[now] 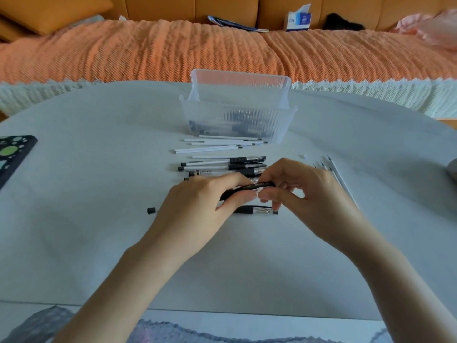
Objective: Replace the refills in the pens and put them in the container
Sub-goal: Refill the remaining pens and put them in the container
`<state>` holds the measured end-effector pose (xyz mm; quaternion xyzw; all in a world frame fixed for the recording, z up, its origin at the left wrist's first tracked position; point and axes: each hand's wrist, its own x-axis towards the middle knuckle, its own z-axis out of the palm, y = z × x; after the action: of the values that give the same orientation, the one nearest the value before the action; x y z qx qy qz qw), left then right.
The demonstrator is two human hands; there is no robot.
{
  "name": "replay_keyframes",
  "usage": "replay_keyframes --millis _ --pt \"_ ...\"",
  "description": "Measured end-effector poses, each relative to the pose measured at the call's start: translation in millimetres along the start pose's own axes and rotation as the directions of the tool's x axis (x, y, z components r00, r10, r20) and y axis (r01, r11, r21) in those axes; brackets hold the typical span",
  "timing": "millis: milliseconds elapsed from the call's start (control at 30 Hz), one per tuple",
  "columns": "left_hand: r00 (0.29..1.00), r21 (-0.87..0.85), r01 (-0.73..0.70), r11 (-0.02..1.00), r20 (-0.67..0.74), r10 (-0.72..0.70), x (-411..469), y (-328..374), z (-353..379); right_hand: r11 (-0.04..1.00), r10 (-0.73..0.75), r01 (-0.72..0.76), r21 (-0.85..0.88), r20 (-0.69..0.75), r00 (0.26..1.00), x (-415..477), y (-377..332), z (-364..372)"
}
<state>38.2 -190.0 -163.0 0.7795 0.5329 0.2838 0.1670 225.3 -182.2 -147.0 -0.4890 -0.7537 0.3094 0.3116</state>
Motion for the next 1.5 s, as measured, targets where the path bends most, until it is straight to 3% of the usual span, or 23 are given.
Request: replay_keyframes --millis 200,300,400,533,700,833,1367,1500 --pt "0.994 0.092 0.086 0.992 0.061 -0.092 0.5 -7.5 -5.6 0.98 0.075 -0.098 -0.17 -0.135 0.988 2.9 18.5 -3.3" --pt "0.993 0.047 0.092 0.995 0.074 -0.095 1.0 -8.1 -4.0 0.94 0.045 -0.062 -0.336 -0.058 0.997 3.1 22.2 2.1" --pt "0.994 0.019 0.076 0.997 0.076 -0.077 1.1 -8.0 -1.1 0.928 0.06 -0.046 -0.371 0.025 0.998 4.1 20.2 9.1" --pt "0.998 -0.014 0.033 0.999 0.056 -0.033 1.4 -10.7 -0.5 0.943 0.048 -0.053 -0.329 -0.023 0.999 4.7 19.6 8.1" --pt "0.997 -0.059 -0.07 0.996 0.017 0.071 3.7 -11.3 2.0 0.996 0.019 -0.021 -0.084 -0.021 1.0 4.0 6.8 8.1" --pt "0.994 -0.078 -0.113 0.99 -0.006 0.113 3.9 -10.3 2.3 1.0 0.024 -0.024 -0.006 -0.033 0.999 3.2 3.0 12.9" --pt "0.998 -0.073 -0.049 0.996 0.043 0.052 5.3 -8.9 0.3 0.989 -0.106 0.095 -0.112 -0.099 0.989 3.6 5.4 13.2" --pt "0.999 -0.069 -0.034 0.997 0.04 0.037 5.3 -11.1 0.7 0.996 -0.059 0.054 -0.065 -0.074 0.996 3.0 2.5 10.4"
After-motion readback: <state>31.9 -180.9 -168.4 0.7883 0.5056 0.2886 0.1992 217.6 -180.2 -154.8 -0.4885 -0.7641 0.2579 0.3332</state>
